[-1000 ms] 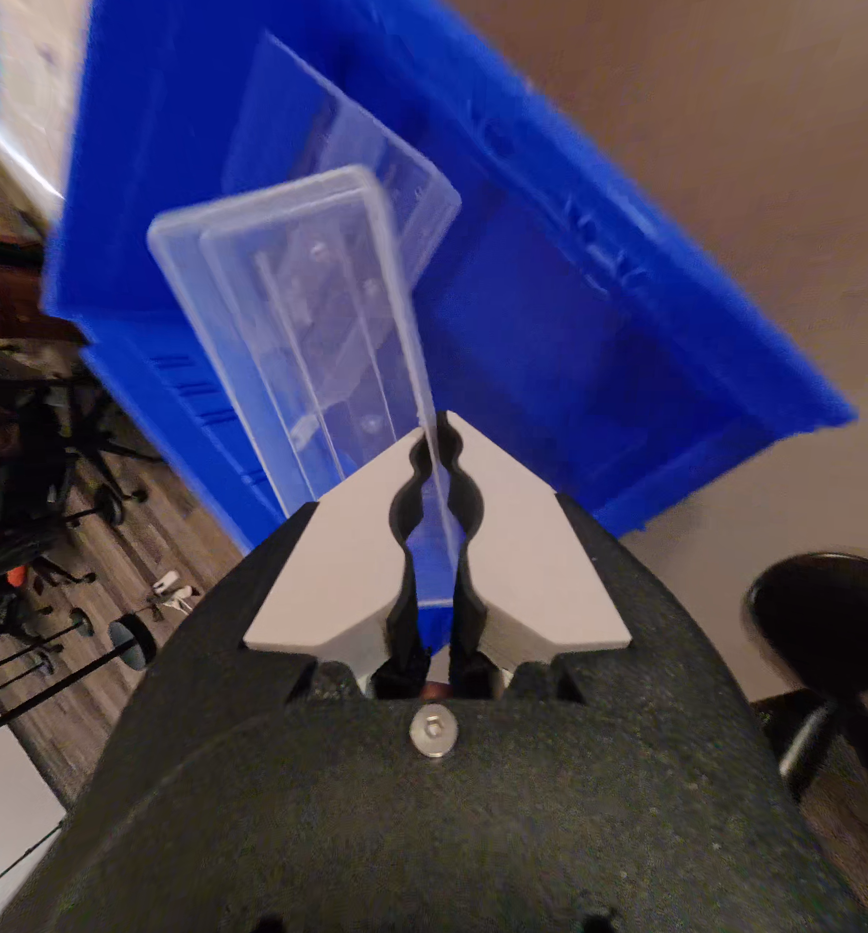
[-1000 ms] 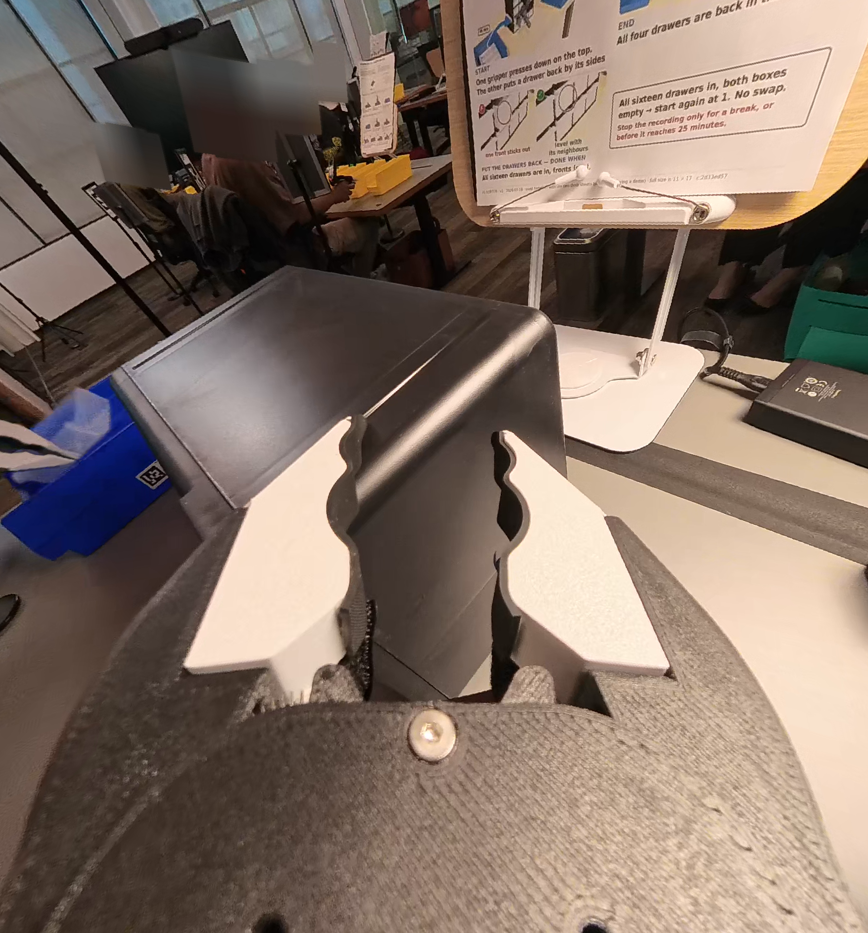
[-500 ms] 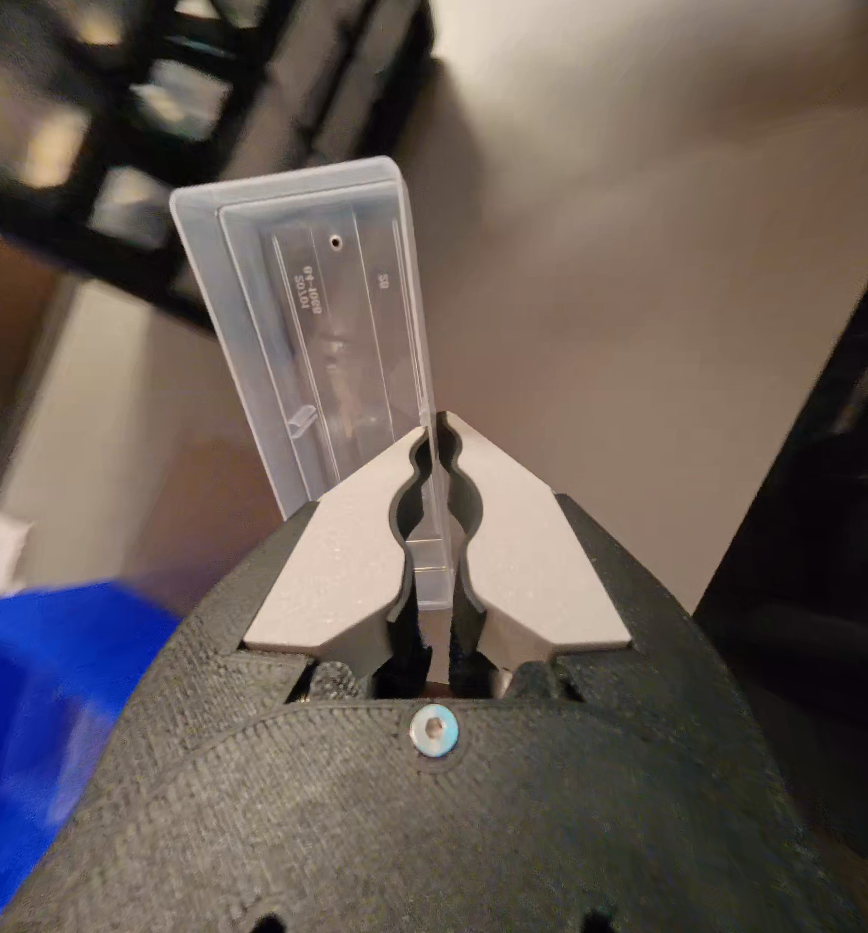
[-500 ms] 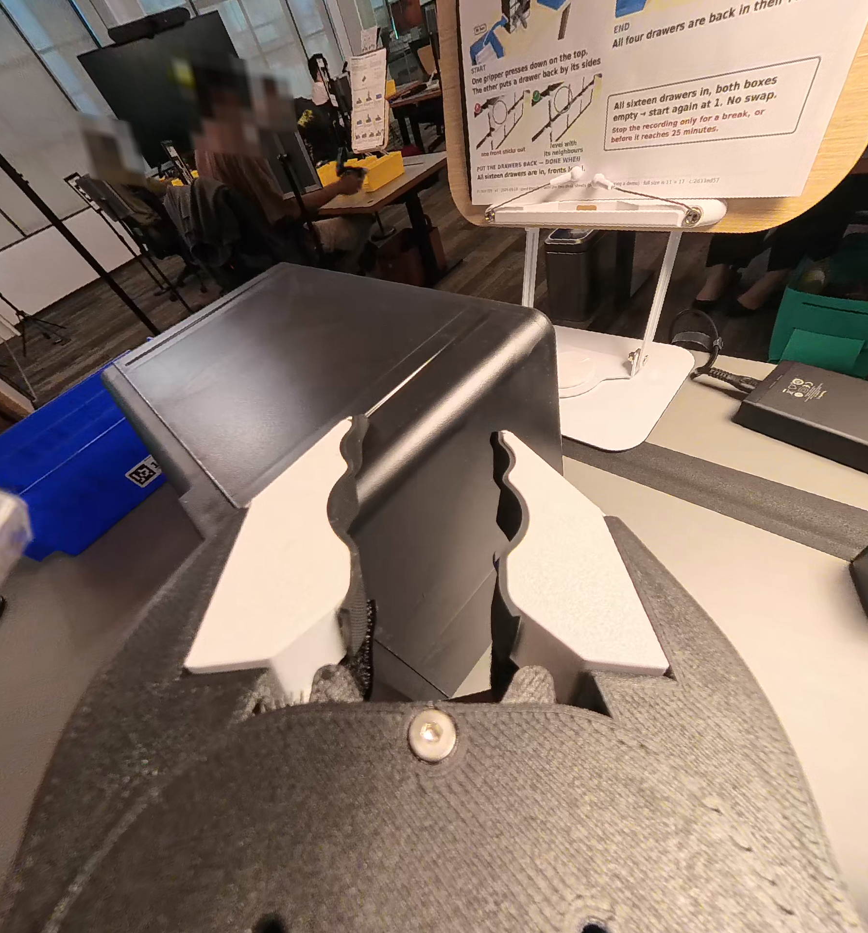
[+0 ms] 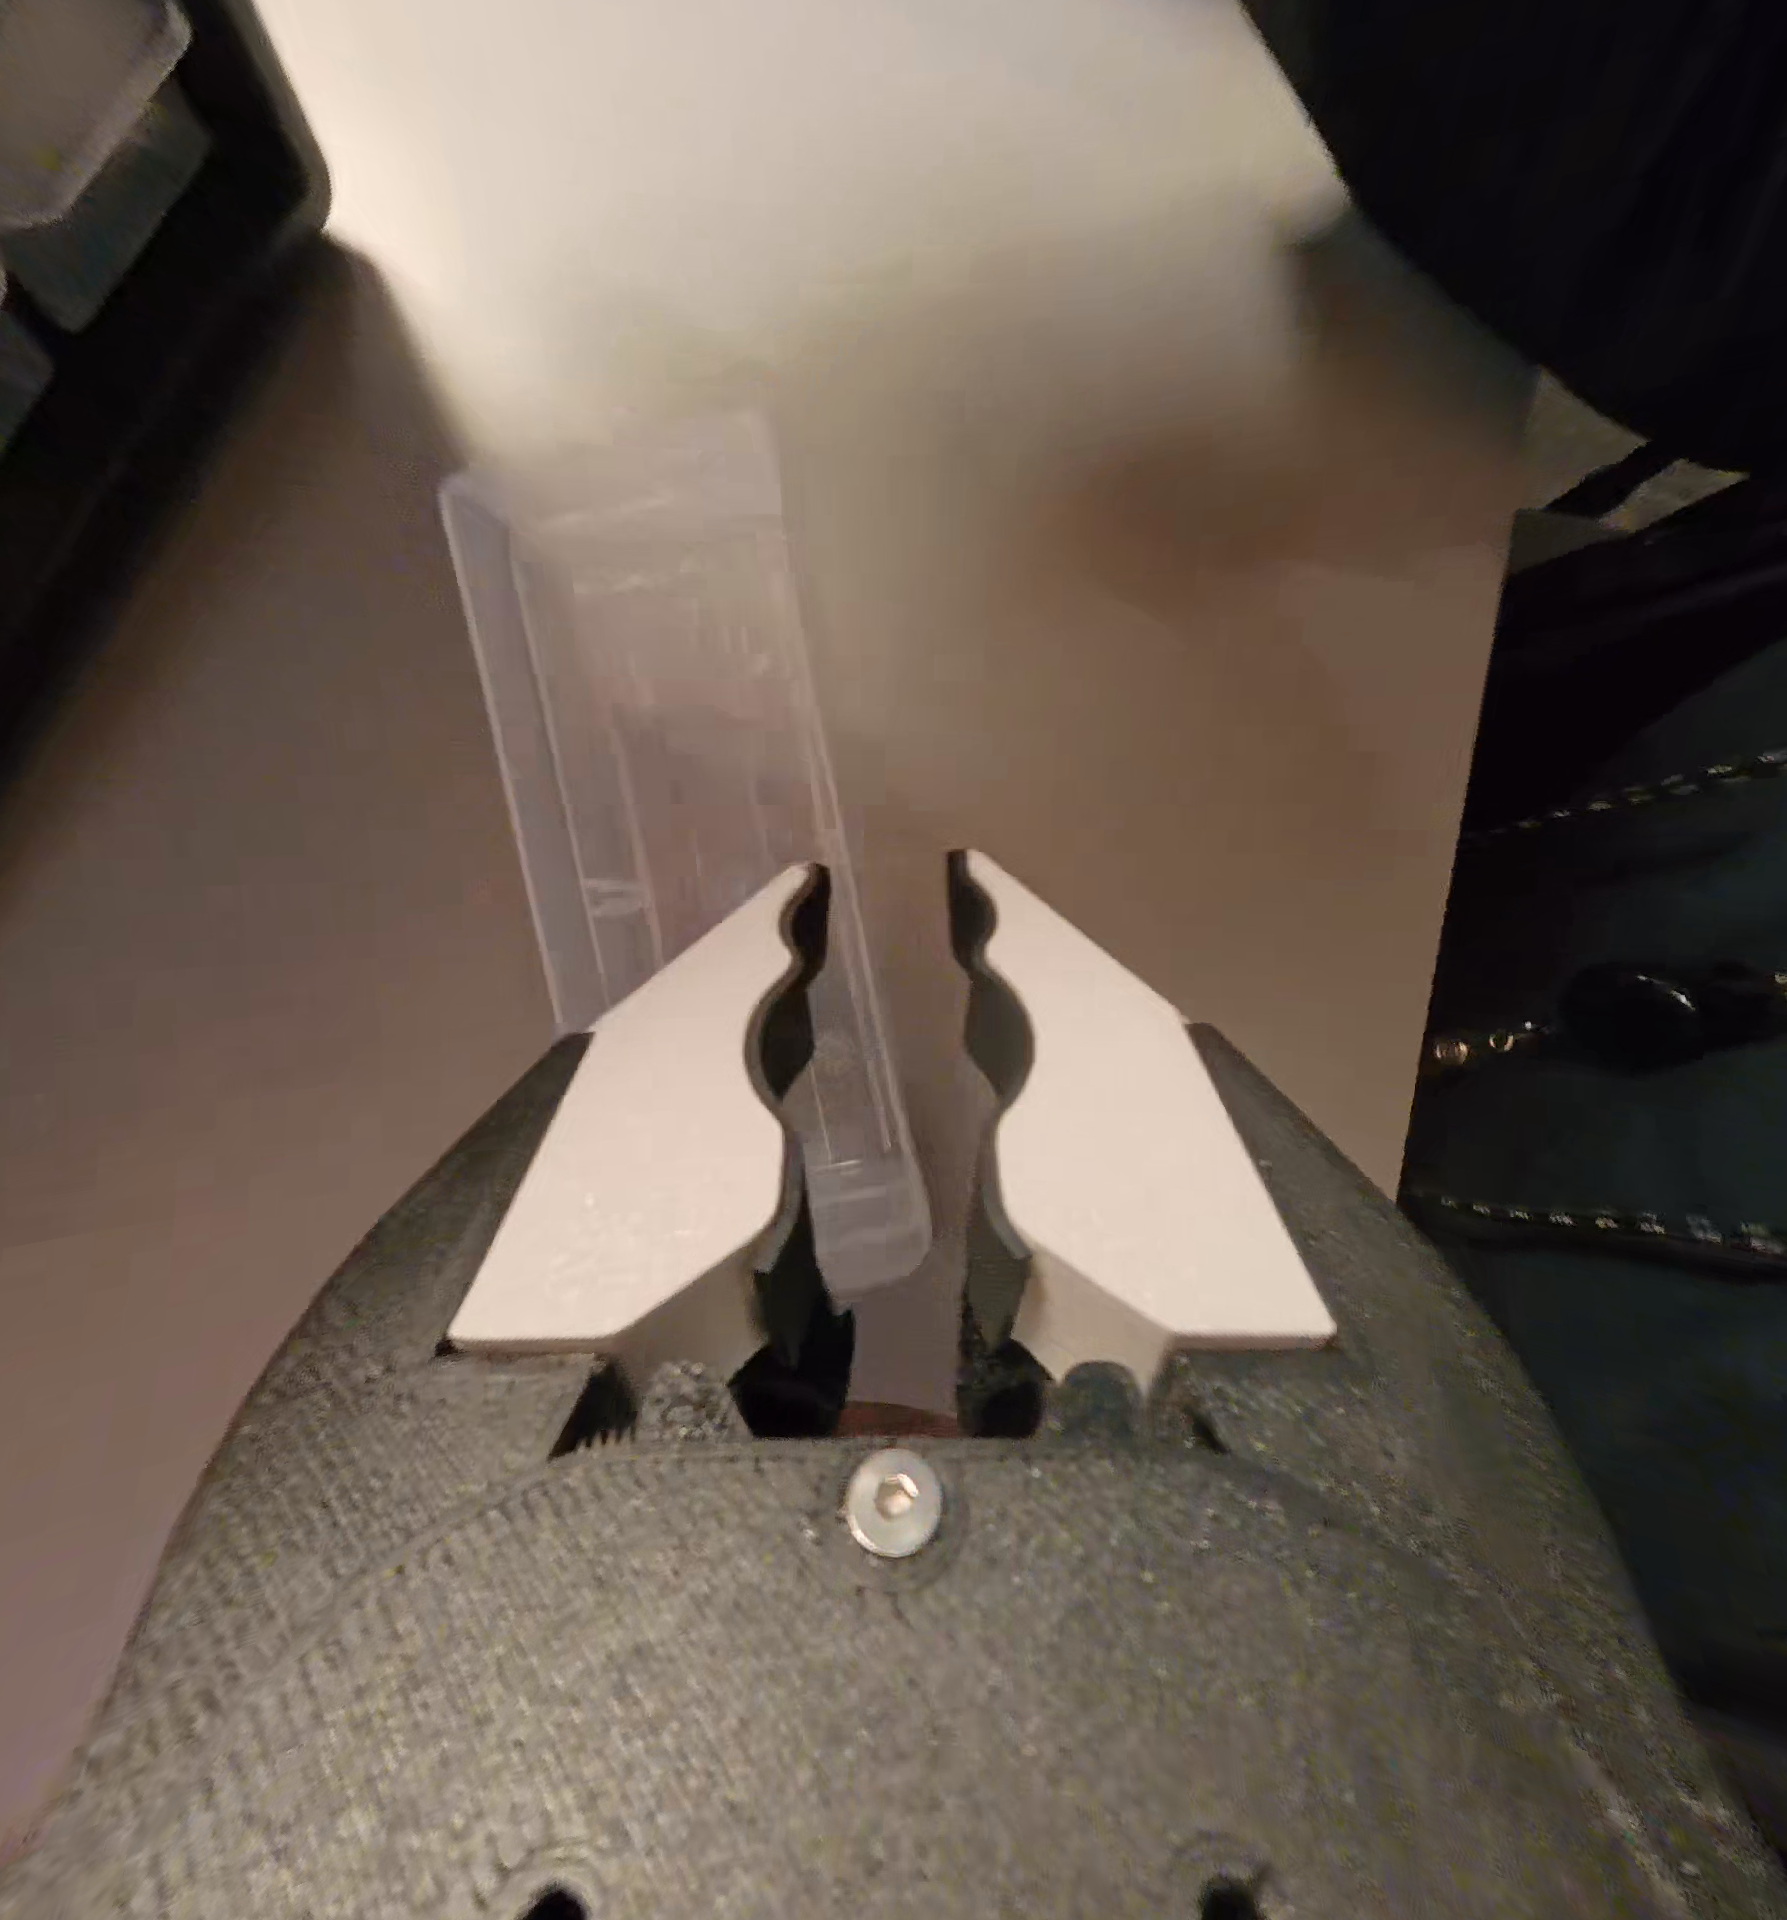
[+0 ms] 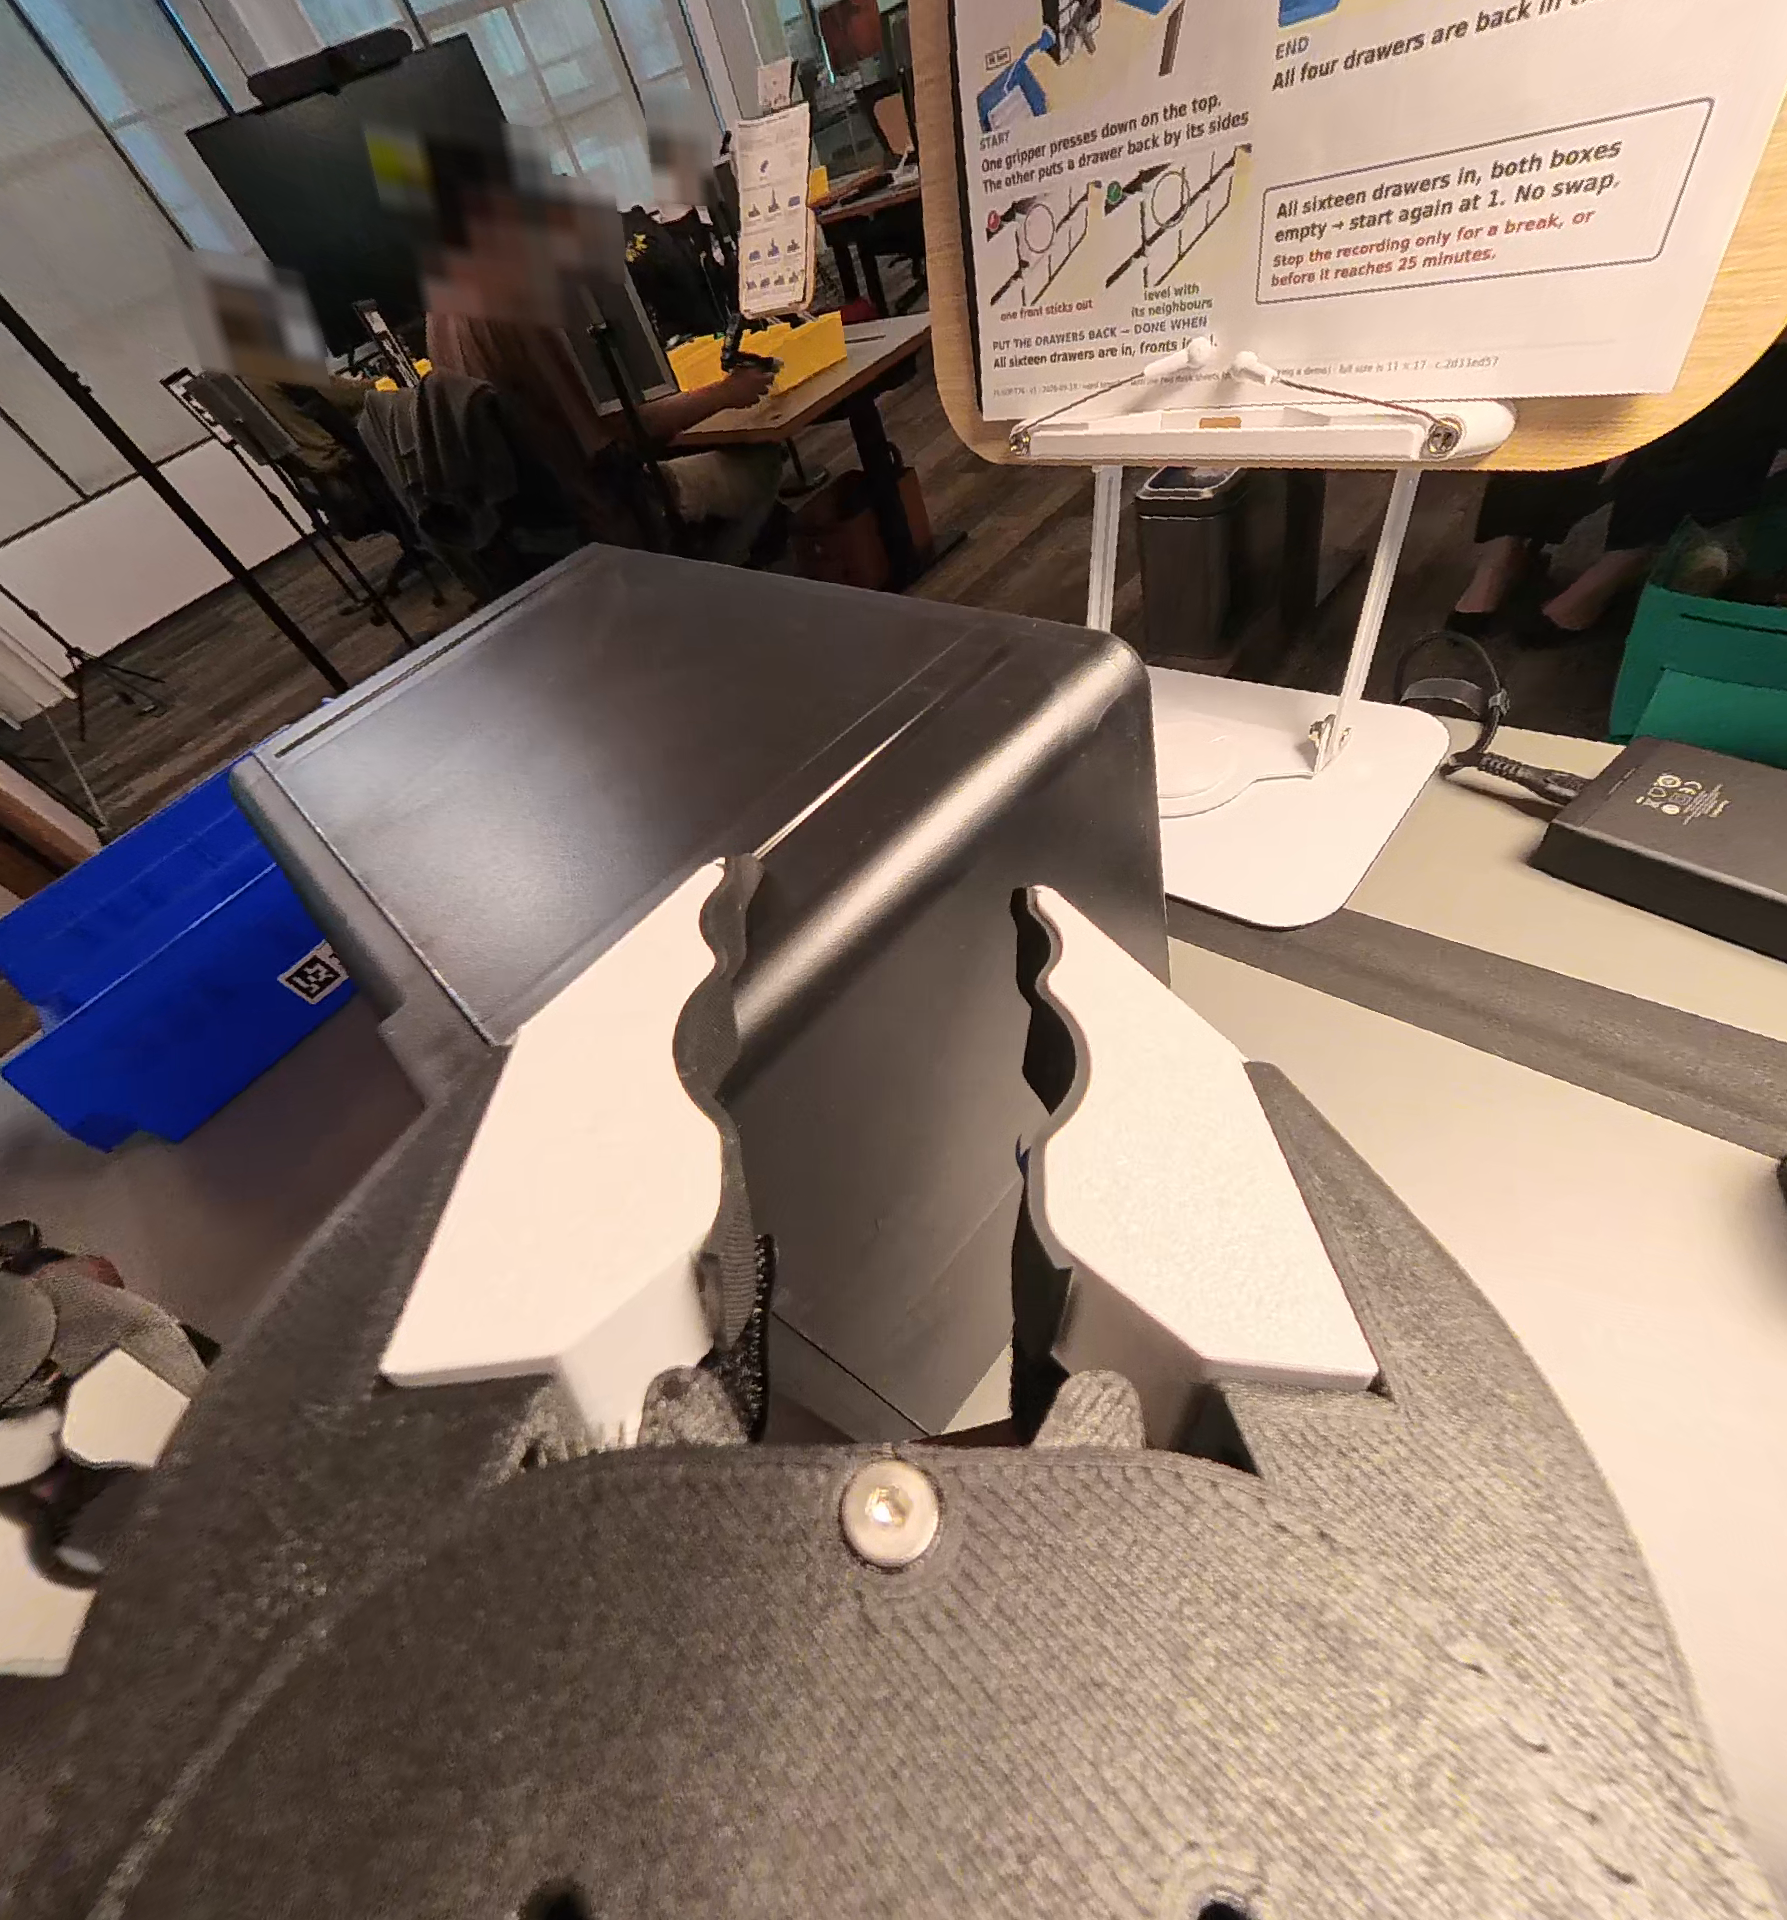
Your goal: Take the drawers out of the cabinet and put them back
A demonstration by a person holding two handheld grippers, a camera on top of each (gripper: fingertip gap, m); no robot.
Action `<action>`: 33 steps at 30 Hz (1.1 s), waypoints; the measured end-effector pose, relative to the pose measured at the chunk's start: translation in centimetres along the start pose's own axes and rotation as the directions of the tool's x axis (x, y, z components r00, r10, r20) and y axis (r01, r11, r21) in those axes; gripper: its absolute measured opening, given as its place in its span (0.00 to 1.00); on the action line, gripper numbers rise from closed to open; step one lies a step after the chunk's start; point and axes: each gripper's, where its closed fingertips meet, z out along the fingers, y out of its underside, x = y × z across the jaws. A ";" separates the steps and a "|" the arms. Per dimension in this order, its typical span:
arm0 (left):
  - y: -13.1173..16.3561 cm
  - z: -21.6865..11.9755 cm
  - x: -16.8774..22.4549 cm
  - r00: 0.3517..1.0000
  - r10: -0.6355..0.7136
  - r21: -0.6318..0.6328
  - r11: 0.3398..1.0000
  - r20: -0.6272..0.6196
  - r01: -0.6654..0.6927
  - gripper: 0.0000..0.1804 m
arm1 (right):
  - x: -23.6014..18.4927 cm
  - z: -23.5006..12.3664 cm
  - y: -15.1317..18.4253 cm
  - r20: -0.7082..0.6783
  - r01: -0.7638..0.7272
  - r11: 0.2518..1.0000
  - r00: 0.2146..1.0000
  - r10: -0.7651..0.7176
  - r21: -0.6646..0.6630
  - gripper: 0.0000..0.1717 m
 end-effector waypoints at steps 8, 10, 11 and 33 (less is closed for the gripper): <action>1.8 -5.7 0.3 0.836 0.549 -0.001 0.836 -0.003 -0.549 0.21 | 0.0 0.0 0.0 0.001 -0.002 1.000 1.000 0.002 0.001 0.32; 2.6 -6.2 1.2 0.793 0.606 0.004 0.794 -0.060 -0.607 0.21 | 0.0 0.0 0.0 -0.001 -0.001 1.000 1.000 0.001 0.001 0.32; 3.0 -6.0 1.3 0.765 0.641 -0.003 0.766 -0.062 -0.643 0.21 | 0.0 0.0 0.0 -0.001 0.000 1.000 1.000 0.000 0.001 0.32; -5.0 -9.2 0.6 0.797 0.604 0.167 0.784 0.015 -0.598 0.10 | 0.0 0.0 -0.1 0.011 -0.013 1.000 1.000 0.013 0.003 0.32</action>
